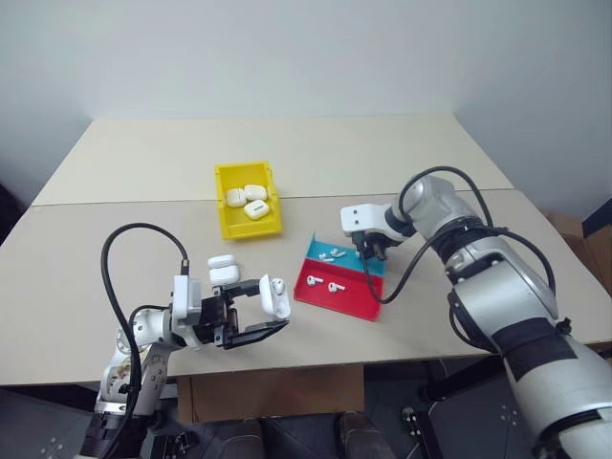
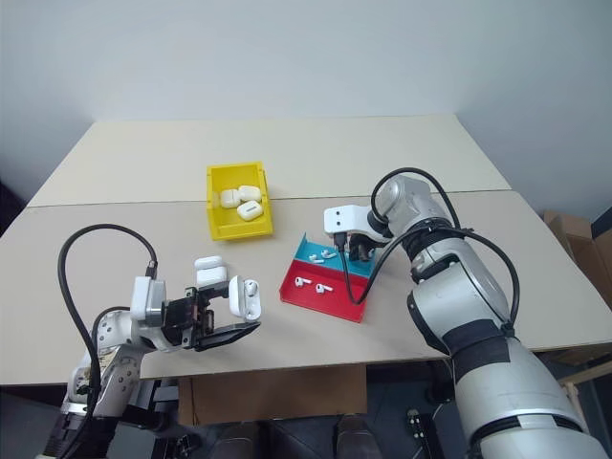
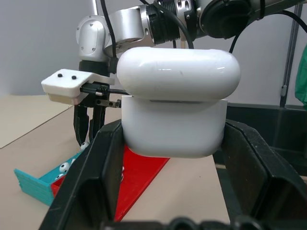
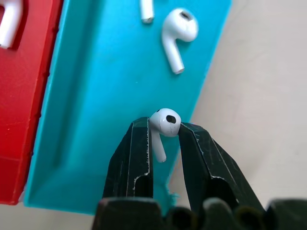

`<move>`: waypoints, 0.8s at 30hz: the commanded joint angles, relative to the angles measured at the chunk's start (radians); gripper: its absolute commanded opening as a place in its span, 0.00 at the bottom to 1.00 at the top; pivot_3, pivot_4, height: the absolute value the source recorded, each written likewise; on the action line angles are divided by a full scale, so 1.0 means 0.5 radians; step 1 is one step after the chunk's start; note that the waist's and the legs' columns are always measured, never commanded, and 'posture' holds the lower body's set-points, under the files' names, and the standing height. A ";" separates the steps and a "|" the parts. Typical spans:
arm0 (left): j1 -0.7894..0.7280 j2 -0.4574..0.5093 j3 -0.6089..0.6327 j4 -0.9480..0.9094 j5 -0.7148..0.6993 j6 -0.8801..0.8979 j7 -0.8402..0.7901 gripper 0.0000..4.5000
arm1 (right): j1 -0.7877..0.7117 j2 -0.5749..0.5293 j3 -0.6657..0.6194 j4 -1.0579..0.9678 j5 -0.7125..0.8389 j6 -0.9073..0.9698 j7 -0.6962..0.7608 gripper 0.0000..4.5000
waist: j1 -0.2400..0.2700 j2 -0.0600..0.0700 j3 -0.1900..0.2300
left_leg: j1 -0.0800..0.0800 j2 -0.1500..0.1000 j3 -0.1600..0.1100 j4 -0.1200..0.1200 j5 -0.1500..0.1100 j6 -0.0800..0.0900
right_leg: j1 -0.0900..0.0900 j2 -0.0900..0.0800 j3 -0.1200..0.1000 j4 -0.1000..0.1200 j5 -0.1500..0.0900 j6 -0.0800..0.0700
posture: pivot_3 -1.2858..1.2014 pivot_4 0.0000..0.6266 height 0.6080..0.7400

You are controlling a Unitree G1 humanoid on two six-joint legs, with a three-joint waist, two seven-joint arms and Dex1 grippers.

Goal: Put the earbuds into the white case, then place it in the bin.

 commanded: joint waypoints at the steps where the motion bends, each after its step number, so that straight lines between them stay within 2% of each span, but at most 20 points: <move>1: -0.042 -0.009 0.009 -0.083 -0.067 0.010 0.024 0.61 | -0.052 -0.109 -0.181 -0.266 0.143 0.127 0.061 0.15 | 0.001 0.000 0.000 | 0.000 0.000 0.000 0.000 0.000 0.000 | 0.000 0.000 0.000 0.000 0.000 0.000 | 0.52 0.24 1.00; 7: -0.151 -0.042 0.001 -0.045 -0.117 0.072 0.049 0.61 | 0.217 -0.298 -0.571 -1.099 0.435 0.667 -0.016 0.15 | 0.016 0.001 0.001 | 0.000 0.000 -0.001 0.000 0.000 0.000 | 0.001 0.000 -0.001 -0.001 0.000 0.000 | 0.52 0.24 1.00; 10: -0.266 -0.088 -0.007 -0.006 -0.145 0.120 0.092 0.61 | 0.455 -0.336 -1.067 -1.812 0.815 1.081 -0.195 0.15 | 0.024 0.001 0.001 | -0.001 -0.001 -0.002 0.000 0.000 0.000 | 0.002 0.000 -0.001 -0.001 0.000 0.001 | 0.52 0.24 1.00; 12: -0.334 -0.107 0.001 -0.004 -0.190 0.188 0.120 0.61 | 0.605 -0.282 -1.426 -2.288 1.123 1.423 -0.344 0.15 | 0.034 0.002 0.001 | -0.002 -0.001 -0.002 0.000 0.000 0.000 | 0.001 0.000 -0.001 -0.001 0.000 0.001 | 0.52 0.24 1.00; 15: -0.454 -0.138 0.004 0.058 -0.252 0.251 0.092 0.61 | 0.968 -0.137 -1.794 -2.958 1.531 1.415 -0.517 0.15 | 0.053 0.002 0.001 | -0.002 -0.001 -0.004 -0.001 -0.001 0.001 | 0.002 0.000 -0.003 -0.002 -0.002 0.003 | 0.52 0.24 1.00; 19: -0.599 -0.183 -0.039 0.182 -0.258 0.287 0.028 0.61 | 1.385 -0.057 -1.892 -3.455 1.863 1.410 -0.620 0.15 | 0.054 0.001 0.000 | 0.001 -0.001 -0.005 -0.001 -0.001 0.002 | 0.007 0.000 -0.004 -0.004 -0.006 0.011 | 0.52 0.24 1.00; 24: -0.805 -0.326 -0.151 0.361 -0.194 0.319 0.003 0.61 | 1.871 0.112 -1.770 -3.813 2.031 1.061 -0.664 0.15 | 0.045 0.002 0.000 | 0.006 -0.001 -0.003 0.003 0.000 0.002 | 0.010 0.001 0.000 -0.001 -0.009 0.018 | 0.52 0.24 1.00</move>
